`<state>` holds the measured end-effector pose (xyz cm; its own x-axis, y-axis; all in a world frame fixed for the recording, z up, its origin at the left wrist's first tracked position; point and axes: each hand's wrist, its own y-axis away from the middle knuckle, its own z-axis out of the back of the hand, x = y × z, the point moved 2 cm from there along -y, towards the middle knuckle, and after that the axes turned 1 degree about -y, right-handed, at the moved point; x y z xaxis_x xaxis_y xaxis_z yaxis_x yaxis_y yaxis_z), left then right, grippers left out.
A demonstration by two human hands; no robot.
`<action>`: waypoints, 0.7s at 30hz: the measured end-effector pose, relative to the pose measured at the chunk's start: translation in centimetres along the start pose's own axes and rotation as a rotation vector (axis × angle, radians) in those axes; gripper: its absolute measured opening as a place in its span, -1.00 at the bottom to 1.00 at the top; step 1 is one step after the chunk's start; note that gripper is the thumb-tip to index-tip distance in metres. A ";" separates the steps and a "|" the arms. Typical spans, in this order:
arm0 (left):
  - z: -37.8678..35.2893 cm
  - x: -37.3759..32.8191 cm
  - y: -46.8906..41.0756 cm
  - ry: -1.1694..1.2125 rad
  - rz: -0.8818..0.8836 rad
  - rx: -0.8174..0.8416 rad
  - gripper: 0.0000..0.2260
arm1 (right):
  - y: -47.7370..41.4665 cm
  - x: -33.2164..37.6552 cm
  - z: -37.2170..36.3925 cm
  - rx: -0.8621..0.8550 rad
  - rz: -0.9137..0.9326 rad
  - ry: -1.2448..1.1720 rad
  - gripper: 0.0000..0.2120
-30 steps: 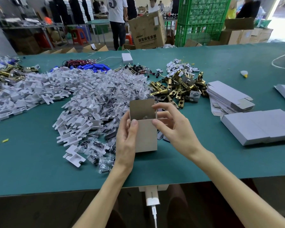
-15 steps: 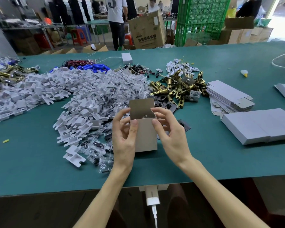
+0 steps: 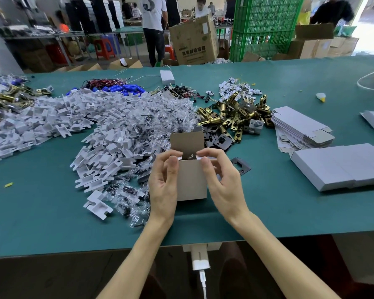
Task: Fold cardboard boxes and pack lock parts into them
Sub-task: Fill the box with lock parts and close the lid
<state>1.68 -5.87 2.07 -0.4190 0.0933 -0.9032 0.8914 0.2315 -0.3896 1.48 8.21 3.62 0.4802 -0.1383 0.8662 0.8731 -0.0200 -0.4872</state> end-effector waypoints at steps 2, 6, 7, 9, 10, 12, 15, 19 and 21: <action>0.0 0.0 -0.1 -0.011 -0.009 -0.017 -0.83 | -0.3 0.4 0.0 -0.024 0.007 -0.015 -0.82; 0.1 0.1 -0.1 -0.018 0.004 0.008 -0.82 | -0.9 0.8 -0.2 -0.056 0.014 -0.044 -0.89; 0.1 0.1 -0.2 -0.013 0.006 0.017 -0.82 | -1.0 0.8 -0.3 -0.061 0.019 -0.045 -0.93; 0.2 0.1 -0.2 -0.012 -0.003 0.021 -0.85 | -1.1 0.7 -0.4 -0.072 0.024 -0.069 -0.94; 0.2 0.1 -0.2 -0.009 -0.008 0.021 -0.86 | -1.2 0.7 -0.5 -0.074 0.027 -0.081 -0.90; 0.2 0.1 -0.2 0.005 -0.010 0.020 -0.86 | -1.4 0.8 -0.5 -0.061 0.036 -0.085 -0.75; 0.2 0.1 -0.2 0.020 0.000 0.017 -0.84 | -2.0 1.0 -0.2 0.025 0.034 -0.067 -0.49; 0.1 0.0 -0.2 0.034 0.011 0.007 -0.86 | -1.9 1.3 0.0 0.084 0.033 -0.052 -0.66; 0.0 -0.1 -0.1 0.039 0.021 0.001 -0.85 | -1.5 1.4 -0.1 0.085 0.021 -0.079 -0.76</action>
<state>1.61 -5.88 2.25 -0.4063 0.1361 -0.9036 0.9003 0.2284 -0.3704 0.78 7.98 5.53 0.5007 -0.0593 0.8636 0.8652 0.0668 -0.4970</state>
